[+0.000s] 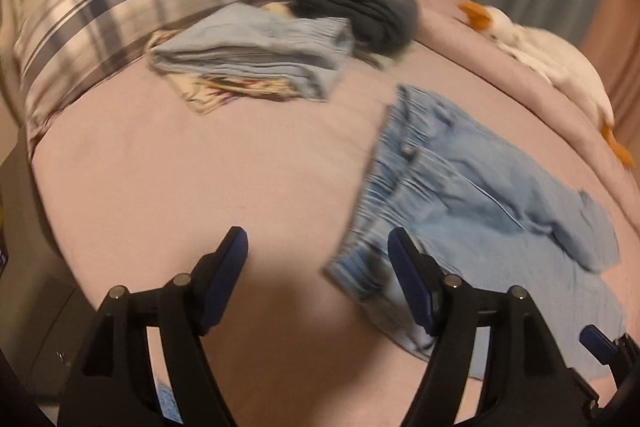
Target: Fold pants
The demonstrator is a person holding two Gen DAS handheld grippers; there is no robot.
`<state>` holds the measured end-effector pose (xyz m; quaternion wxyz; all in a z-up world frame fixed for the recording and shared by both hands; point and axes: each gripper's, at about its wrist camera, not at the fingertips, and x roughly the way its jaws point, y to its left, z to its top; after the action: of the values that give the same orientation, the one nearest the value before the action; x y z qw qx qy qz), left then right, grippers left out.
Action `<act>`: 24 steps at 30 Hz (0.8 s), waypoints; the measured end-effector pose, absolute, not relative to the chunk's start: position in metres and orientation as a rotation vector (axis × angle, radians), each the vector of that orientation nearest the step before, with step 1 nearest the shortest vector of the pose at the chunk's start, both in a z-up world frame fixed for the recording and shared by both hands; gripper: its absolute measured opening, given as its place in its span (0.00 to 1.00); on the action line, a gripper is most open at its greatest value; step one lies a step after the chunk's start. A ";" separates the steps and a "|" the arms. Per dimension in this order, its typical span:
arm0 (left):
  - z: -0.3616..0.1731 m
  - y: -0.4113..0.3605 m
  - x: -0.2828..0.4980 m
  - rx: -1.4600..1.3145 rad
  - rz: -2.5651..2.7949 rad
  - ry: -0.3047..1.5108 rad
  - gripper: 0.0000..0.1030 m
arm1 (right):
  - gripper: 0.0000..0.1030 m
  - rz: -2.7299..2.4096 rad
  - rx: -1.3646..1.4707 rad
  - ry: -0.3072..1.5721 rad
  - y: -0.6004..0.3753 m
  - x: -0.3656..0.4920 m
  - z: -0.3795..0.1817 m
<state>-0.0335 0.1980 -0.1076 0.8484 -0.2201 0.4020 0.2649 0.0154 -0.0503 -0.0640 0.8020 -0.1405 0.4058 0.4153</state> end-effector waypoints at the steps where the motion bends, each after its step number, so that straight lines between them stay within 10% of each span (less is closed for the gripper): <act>1: -0.106 0.201 -0.037 -0.472 0.562 0.844 0.70 | 0.51 0.884 -0.285 0.868 -0.052 0.017 -0.061; 24: -0.144 0.082 0.003 -0.127 0.078 1.029 0.70 | 0.51 0.591 -0.309 1.080 -0.094 0.057 -0.120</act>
<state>0.0030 0.0821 -0.1443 0.8679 -0.0609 0.4916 0.0373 0.0575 -0.0943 -0.1202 0.8053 -0.1445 0.5043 0.2762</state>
